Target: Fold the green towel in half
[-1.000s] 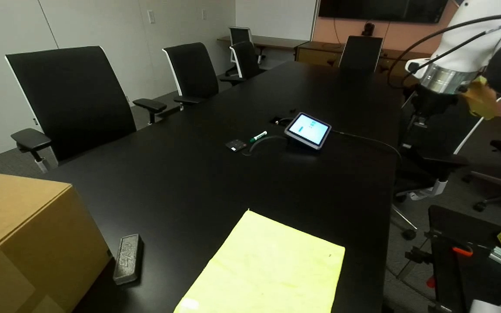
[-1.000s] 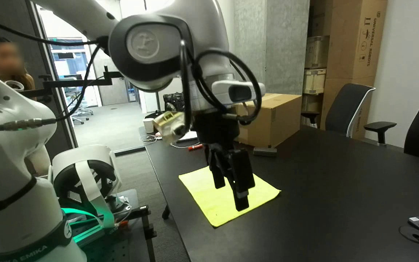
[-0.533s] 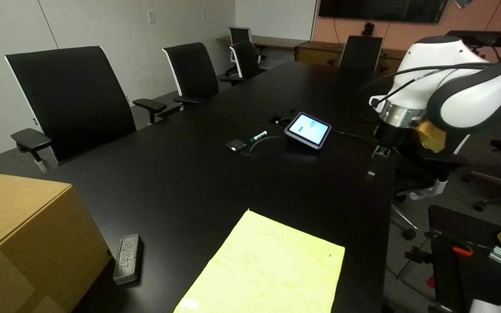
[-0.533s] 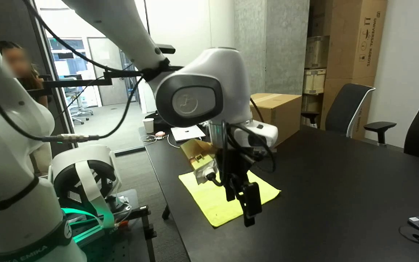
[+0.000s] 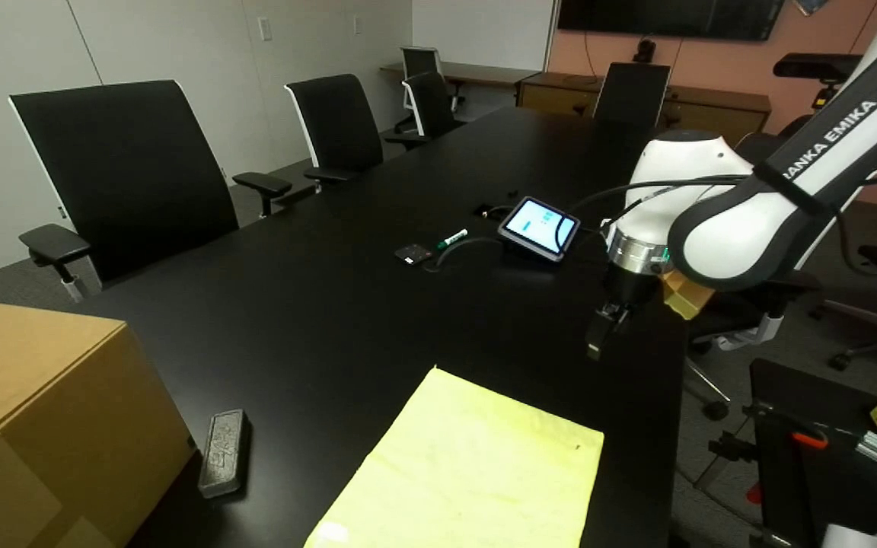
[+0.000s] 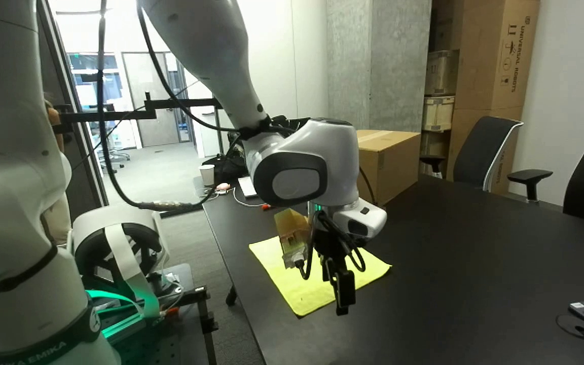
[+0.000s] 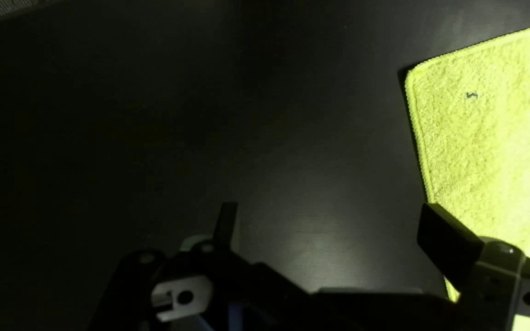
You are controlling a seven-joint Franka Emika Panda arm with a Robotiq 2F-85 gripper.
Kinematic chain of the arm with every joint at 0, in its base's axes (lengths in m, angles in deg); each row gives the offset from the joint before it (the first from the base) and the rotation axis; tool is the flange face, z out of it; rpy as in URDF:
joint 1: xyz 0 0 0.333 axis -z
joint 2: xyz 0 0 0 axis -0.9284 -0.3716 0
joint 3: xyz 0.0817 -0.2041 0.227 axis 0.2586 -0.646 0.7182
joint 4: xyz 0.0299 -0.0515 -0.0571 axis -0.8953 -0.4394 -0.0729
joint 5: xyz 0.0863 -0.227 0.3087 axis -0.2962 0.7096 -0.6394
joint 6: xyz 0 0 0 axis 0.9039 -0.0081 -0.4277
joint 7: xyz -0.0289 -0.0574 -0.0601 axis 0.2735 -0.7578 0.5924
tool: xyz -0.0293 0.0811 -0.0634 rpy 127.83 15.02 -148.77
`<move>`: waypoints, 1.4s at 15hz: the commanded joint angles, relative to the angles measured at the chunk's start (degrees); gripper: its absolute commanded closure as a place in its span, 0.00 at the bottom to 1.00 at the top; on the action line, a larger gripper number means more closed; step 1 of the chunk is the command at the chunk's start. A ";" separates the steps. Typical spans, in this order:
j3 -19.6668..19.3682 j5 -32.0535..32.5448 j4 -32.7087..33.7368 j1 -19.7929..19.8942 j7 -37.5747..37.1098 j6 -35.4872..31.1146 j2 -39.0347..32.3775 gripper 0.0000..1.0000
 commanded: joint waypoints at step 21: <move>7.57 -9.68 8.97 0.59 0.03 -7.43 -19.98 0.00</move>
